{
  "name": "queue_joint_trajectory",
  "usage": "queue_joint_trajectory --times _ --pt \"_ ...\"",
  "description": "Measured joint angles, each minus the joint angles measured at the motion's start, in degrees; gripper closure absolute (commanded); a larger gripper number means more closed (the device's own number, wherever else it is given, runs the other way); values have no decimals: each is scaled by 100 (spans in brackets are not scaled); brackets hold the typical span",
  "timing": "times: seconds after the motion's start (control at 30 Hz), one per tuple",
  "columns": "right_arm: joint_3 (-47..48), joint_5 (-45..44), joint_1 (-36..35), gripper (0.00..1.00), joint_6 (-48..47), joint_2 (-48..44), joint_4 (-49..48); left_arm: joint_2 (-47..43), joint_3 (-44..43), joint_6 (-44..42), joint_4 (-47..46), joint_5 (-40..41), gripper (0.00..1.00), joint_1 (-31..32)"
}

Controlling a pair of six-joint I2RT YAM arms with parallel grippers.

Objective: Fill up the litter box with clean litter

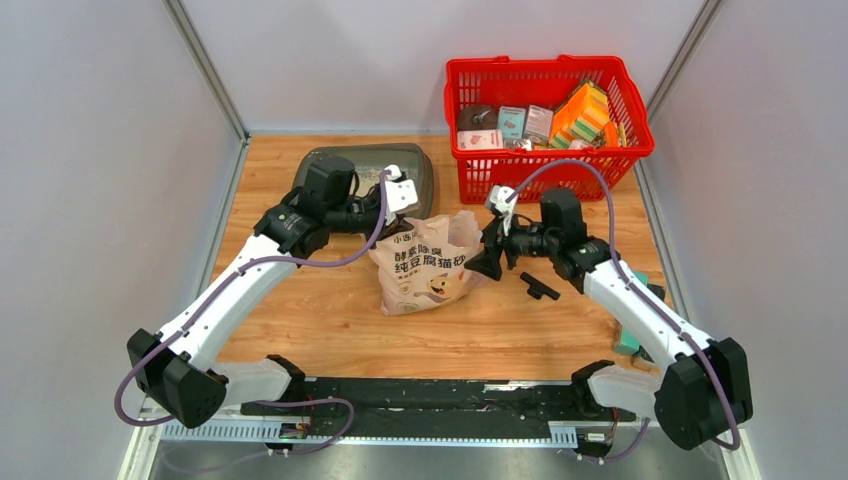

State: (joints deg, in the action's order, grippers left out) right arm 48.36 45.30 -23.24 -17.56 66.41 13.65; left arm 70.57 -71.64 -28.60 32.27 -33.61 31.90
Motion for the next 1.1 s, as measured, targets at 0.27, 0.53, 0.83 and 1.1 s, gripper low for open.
queue_joint_trajectory --times 0.27,0.53,0.83,1.1 --pt "-2 199 -170 35 243 352 -411 0 0 15 0 0 100 0" --pt "-83 271 -291 63 474 472 -844 0 0 125 7 0 100 0" --pt "-345 142 -339 90 686 466 -1423 0 -74 144 140 15 85 0" --pt "-466 -120 -358 95 785 424 -1683 15 -1499 -57 -413 654 88 -109"
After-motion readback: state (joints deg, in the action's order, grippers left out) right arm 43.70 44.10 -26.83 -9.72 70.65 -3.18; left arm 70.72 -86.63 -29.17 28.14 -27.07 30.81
